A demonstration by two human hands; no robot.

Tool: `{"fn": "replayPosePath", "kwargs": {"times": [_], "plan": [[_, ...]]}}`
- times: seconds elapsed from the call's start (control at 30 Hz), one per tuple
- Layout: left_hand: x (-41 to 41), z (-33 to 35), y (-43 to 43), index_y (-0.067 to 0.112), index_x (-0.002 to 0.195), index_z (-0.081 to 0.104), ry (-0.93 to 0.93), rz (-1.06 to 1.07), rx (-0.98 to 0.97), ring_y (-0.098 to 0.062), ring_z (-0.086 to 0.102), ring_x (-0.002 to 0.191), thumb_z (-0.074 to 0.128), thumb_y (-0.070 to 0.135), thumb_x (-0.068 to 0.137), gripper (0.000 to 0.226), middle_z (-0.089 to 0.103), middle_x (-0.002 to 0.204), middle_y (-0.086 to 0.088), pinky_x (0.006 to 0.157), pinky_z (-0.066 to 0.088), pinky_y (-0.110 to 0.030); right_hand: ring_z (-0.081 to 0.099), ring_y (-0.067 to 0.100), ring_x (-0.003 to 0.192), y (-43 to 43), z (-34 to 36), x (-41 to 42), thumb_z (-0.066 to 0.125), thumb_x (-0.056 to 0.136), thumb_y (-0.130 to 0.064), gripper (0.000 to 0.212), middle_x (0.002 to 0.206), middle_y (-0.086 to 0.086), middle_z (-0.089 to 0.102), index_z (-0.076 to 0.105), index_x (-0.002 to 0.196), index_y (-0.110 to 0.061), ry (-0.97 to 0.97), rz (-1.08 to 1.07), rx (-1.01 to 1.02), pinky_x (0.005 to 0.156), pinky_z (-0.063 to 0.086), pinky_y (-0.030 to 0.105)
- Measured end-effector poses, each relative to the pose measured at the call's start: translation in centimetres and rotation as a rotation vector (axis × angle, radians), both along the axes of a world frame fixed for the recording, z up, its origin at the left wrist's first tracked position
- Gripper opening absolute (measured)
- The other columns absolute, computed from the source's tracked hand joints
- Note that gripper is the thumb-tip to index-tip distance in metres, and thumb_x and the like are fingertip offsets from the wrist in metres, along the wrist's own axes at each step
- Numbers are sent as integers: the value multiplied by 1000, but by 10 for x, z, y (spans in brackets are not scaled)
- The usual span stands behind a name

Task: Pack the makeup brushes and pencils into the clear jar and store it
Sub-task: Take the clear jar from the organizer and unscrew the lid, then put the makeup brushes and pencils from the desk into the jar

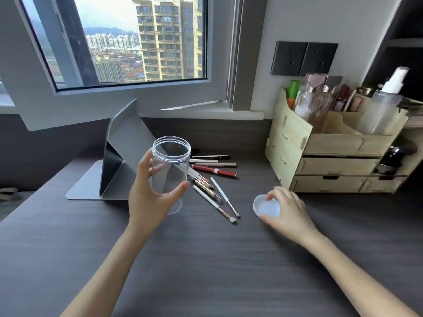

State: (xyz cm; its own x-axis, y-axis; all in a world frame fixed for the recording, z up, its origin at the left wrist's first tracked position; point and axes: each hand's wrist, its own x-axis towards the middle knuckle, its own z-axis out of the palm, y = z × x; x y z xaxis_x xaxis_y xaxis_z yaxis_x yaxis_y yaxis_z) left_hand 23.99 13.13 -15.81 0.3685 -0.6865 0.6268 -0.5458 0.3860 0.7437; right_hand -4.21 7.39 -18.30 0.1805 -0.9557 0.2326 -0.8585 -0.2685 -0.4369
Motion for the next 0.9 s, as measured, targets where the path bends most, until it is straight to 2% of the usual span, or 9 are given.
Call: {"fn": "replayPosePath", "kwargs": {"times": [0.07,0.13,0.27,0.43,0.5,0.6,0.7,0.77,0.9], "plan": [[-2,-2,-1,28,135,37,-69,100,-47,-5,53,110,87,28,61,89,53,120,25,89,40,-10,55,28,103,1,5,19,75,71,-31,24,105,2,65,67,90,-18,9,24,-217,87,38,35],[-3,-7,-3,20,135,40,-137,149,-76,-12,53,111,85,31,61,87,58,122,5,94,43,-27,56,29,93,-2,5,41,73,73,-37,20,90,3,68,73,82,-19,104,66,-315,82,40,37],[-3,-15,-3,20,136,37,-157,138,-65,-18,53,114,84,33,61,90,57,128,-2,95,42,-30,49,27,104,-14,1,71,57,84,-46,34,100,6,64,71,92,-17,353,22,-120,89,34,34],[9,-14,-2,22,131,33,-90,76,-99,-16,53,117,88,28,58,92,54,131,-4,96,40,-18,50,31,110,-24,-2,86,46,93,-30,29,113,12,63,63,103,-8,398,-49,13,90,38,35],[12,-13,0,20,129,37,-88,85,-81,-12,54,115,89,23,57,88,54,129,4,95,39,-16,54,33,106,-22,0,87,45,95,-26,26,110,15,64,57,103,-4,302,-106,-18,85,41,36],[15,-15,1,24,126,43,-109,106,-40,-9,53,114,89,20,56,84,54,127,12,97,42,-26,60,34,83,-19,13,74,48,95,-22,18,84,11,65,54,92,-5,-226,-184,-144,69,45,38],[14,-15,0,23,127,47,-188,118,-56,-8,52,115,89,18,56,83,54,127,10,99,38,-18,55,11,63,-3,44,59,56,91,-15,11,66,-4,58,58,80,-14,-619,10,-208,61,44,25],[13,-15,-1,20,127,48,-282,120,-75,-10,50,115,89,16,56,82,52,127,9,98,38,-16,51,2,59,13,67,55,59,89,-12,16,63,-11,59,60,76,-21,-705,171,-162,59,42,14],[13,-18,-2,19,128,50,-342,115,-95,-12,51,115,88,14,56,81,51,125,9,97,41,-22,56,-2,64,34,90,55,64,85,-8,14,66,-15,63,64,76,-19,-544,313,-198,59,39,4]]}}
